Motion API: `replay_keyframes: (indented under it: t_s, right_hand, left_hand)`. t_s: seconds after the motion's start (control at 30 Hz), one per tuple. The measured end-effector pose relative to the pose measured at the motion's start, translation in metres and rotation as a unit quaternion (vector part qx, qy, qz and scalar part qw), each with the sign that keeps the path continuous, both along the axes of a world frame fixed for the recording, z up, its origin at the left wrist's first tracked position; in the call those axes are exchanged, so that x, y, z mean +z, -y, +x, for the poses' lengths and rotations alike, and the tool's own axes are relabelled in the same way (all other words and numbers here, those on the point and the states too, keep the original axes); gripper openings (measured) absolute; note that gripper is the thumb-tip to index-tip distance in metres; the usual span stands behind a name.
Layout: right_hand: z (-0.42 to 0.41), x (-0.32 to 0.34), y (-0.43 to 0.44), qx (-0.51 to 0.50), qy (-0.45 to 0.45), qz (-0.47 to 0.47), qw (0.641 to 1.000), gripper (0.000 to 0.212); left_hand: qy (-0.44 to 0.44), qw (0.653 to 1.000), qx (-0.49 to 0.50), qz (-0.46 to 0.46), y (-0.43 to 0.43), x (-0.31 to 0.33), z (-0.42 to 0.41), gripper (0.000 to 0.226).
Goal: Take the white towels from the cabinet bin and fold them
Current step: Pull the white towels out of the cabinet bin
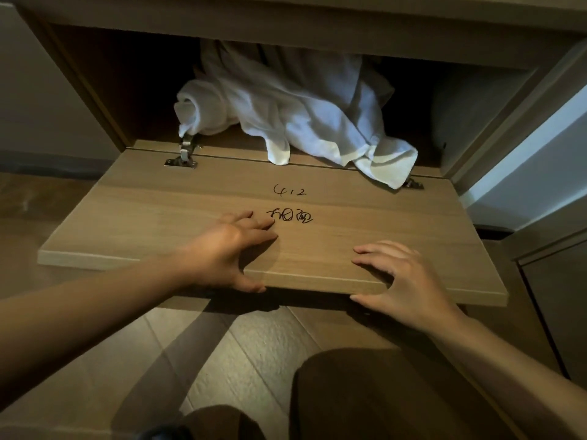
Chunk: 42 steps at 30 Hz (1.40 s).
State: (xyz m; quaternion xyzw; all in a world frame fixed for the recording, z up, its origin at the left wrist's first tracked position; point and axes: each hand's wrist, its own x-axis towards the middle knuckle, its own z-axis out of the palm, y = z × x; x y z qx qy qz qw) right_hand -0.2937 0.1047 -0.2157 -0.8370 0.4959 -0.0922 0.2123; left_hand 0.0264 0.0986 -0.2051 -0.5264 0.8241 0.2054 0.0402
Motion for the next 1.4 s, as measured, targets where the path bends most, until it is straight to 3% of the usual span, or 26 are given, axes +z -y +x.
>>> replay_keyframes:
  t_s: [0.13,0.2,0.27,0.37,0.57,0.73,1.07,1.17,1.27,1.4]
  right_hand:
    - [0.005,-0.023,-0.002,0.009,-0.016,0.004,1.0,0.055]
    - [0.011,-0.037,-0.003,-0.027,0.037,-0.001,0.999,0.041]
    - [0.016,-0.042,0.008,-0.087,0.111,-0.021,0.99,0.033]
    - [0.021,-0.035,0.032,-0.092,0.123,-0.013,0.988,0.043]
    - [0.023,-0.049,0.047,-0.035,-0.031,0.065,0.997,0.085]
    - [0.025,-0.056,0.051,-0.027,-0.127,0.054,0.99,0.083]
    - [0.029,-0.057,0.048,-0.022,-0.148,0.063,0.987,0.079]
    - [0.032,-0.029,0.064,-0.059,-0.052,0.043,0.996,0.068]
    - [0.048,0.006,0.108,-0.082,0.025,-0.067,0.994,0.065]
    - [0.09,0.024,0.169,-0.103,0.02,-0.083,0.991,0.083]
  left_hand:
    - [0.063,0.998,-0.017,-0.014,0.0,-0.026,0.0,0.105]
    - [0.065,0.997,-0.009,-0.04,0.002,-0.043,-0.004,0.104]
    - [0.06,0.995,0.057,-0.062,0.019,-0.049,-0.001,0.105]
    - [0.074,0.988,0.132,-0.015,0.05,-0.04,0.001,0.114]
    - [0.132,0.986,0.106,0.006,0.054,-0.058,-0.012,0.121]
    - [0.154,0.984,0.09,-0.01,0.054,-0.058,-0.009,0.124]
    - [0.151,0.984,0.089,-0.012,0.051,-0.057,-0.011,0.121]
    - [0.093,0.99,0.105,-0.002,0.051,-0.046,-0.008,0.114]
    - [-0.072,0.979,0.188,-0.012,0.06,-0.026,-0.003,0.093]
    - [-0.133,0.955,0.255,-0.077,0.078,-0.005,0.008,0.066]
